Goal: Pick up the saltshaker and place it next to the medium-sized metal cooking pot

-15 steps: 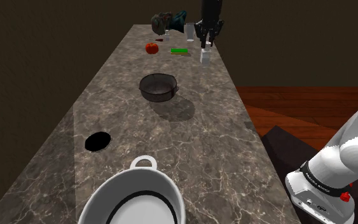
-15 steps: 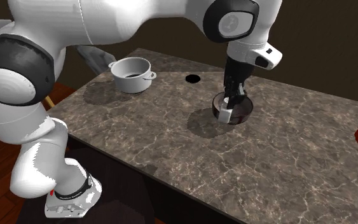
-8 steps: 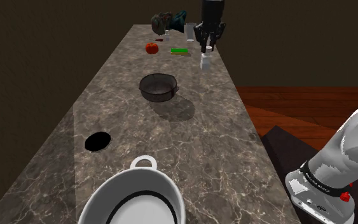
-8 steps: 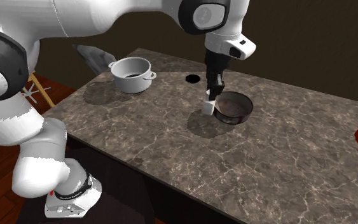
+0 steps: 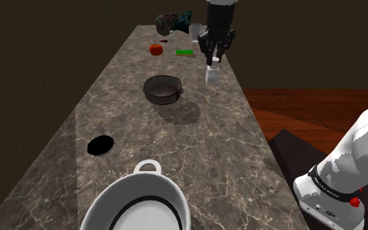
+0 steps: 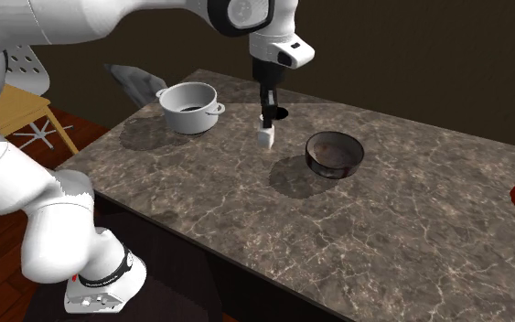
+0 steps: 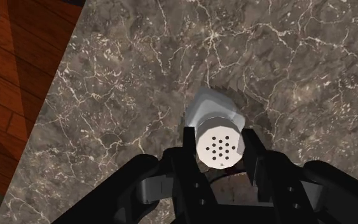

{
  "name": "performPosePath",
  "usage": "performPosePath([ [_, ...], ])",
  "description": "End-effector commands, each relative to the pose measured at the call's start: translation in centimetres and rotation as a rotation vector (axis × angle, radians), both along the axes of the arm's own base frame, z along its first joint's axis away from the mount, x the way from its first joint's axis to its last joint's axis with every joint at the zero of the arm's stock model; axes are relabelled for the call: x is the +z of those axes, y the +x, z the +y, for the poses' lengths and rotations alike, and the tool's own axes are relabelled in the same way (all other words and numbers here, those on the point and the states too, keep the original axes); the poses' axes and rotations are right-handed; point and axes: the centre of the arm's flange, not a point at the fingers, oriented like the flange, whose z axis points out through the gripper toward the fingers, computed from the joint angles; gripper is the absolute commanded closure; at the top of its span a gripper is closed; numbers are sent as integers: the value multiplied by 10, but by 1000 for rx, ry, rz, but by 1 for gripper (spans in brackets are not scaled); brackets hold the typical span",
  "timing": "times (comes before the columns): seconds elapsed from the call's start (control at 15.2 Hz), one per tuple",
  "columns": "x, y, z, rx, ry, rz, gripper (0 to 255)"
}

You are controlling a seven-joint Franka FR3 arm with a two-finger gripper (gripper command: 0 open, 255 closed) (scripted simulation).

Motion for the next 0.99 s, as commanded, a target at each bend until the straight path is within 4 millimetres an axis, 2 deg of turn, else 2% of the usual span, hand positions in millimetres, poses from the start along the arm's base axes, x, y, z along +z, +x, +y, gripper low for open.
performPosePath([
  [0.0, -2, -18, 20, -1, 0, 0, 255],
  [0.92, -2, -149, 150, -1, 0, 0, 255],
])
